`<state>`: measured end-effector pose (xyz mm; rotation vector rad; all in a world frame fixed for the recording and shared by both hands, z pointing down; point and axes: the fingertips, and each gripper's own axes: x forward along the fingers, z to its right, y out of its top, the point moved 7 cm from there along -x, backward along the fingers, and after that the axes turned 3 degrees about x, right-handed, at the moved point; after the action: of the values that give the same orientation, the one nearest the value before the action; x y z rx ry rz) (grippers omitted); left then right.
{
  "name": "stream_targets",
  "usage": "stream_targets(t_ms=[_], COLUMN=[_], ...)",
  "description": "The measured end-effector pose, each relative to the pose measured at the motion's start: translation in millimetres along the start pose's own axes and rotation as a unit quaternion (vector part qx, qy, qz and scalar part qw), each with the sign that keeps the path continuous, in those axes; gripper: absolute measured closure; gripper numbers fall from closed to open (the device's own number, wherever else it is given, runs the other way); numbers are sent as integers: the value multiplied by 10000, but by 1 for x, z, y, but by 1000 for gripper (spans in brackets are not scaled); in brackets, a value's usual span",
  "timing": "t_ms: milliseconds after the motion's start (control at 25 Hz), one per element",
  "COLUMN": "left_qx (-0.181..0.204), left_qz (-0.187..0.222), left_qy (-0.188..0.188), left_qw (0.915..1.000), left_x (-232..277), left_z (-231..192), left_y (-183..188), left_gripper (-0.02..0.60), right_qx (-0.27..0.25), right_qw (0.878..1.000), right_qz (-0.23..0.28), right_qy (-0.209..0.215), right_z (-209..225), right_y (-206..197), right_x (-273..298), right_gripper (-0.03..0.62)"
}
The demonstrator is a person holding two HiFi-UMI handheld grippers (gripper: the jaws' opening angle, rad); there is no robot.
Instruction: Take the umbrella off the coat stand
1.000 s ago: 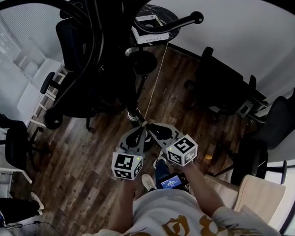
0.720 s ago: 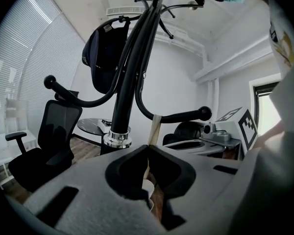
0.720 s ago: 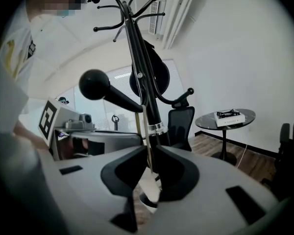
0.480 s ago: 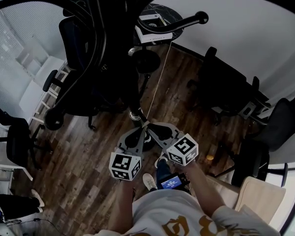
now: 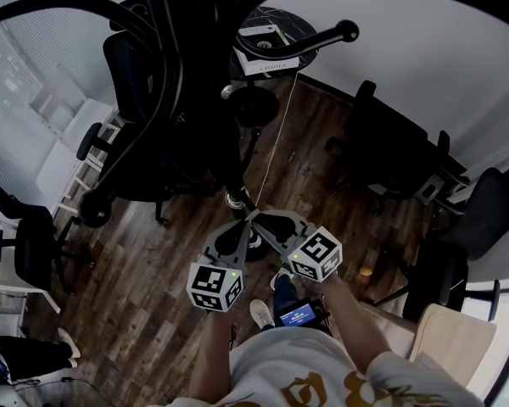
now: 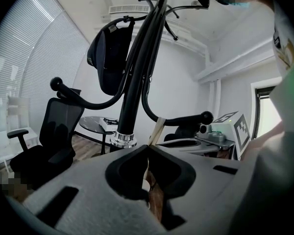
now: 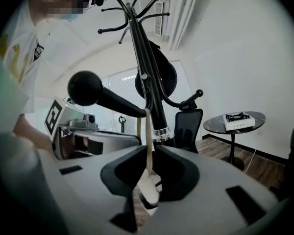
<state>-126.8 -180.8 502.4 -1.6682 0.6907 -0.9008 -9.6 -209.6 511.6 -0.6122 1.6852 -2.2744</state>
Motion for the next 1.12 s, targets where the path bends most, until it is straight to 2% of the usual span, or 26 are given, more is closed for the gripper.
stream_targets(t_ms=[160, 520, 880, 1120], left_qx=[-27, -143, -212, -424], left_qz=[-6, 5, 8, 76], left_qy=[1, -67, -90, -88], left_qw=[10000, 9999, 9997, 9990], left_x=[-1, -1, -2, -2], left_z=[-1, -4, -5, -6], left_y=[1, 1, 1, -1], left_gripper=[557, 557, 557, 557], right_qx=[-165, 89, 181, 575], right_qw=[9998, 9999, 9996, 9978], right_qz=[-60, 60, 142, 225], right_qy=[-2, 4, -170, -258], right_z=[-1, 0, 1, 5], right_y=[2, -2, -2, -3], right_x=[7, 8, 11, 8], right_gripper=[540, 539, 549, 577])
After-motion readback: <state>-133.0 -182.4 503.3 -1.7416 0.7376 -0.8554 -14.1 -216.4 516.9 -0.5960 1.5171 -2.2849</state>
